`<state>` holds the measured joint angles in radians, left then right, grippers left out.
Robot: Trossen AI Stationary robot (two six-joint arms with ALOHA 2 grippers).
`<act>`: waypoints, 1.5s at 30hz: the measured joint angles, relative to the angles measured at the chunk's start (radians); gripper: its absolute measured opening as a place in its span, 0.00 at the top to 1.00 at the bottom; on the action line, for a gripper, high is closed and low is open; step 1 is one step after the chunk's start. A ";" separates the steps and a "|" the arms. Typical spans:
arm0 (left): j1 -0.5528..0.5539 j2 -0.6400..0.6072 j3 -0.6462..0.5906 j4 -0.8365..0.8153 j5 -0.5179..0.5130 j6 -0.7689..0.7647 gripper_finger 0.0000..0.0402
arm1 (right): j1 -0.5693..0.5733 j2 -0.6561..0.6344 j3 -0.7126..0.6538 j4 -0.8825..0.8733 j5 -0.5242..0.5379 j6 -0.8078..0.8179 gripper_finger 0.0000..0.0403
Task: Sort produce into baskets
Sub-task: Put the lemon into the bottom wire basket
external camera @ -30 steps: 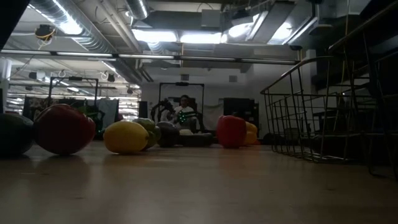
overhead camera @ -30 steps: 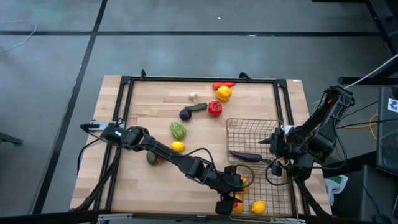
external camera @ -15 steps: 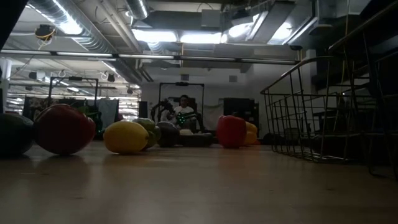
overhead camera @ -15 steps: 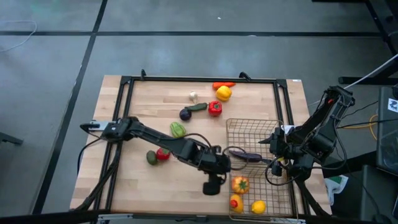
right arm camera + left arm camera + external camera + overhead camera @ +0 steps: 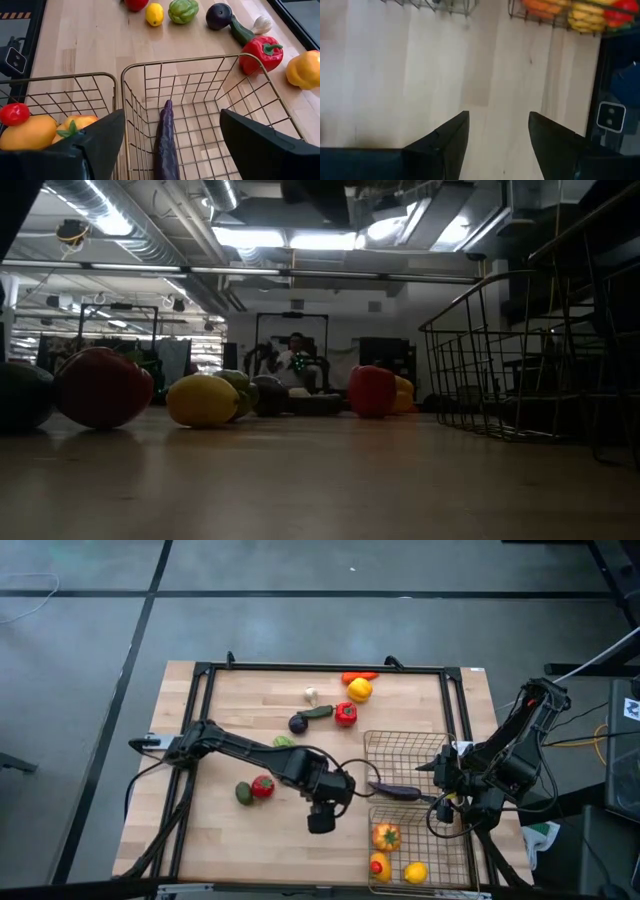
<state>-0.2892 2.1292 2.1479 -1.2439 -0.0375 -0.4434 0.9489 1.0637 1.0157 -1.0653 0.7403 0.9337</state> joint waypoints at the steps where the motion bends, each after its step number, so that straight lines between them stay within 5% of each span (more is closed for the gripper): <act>1: 0.004 0.000 0.000 0.001 0.000 0.000 0.50 | 0.000 0.000 0.000 0.000 0.000 0.000 0.19; 26: 0.059 0.064 -0.002 -0.041 -0.028 -0.048 0.50 | 0.000 0.000 0.000 0.000 0.000 0.000 0.19; 37: 0.069 0.105 -0.002 -0.151 -0.065 0.020 0.32 | 0.000 0.000 -0.001 -0.001 0.000 0.000 0.19; 45: 0.081 0.106 -0.002 -0.125 -0.080 0.073 0.30 | 0.000 0.000 0.000 -0.002 0.000 0.000 0.19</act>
<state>-0.2077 2.2356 2.1460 -1.3687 -0.1173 -0.3707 0.9489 1.0637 1.0153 -1.0668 0.7399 0.9333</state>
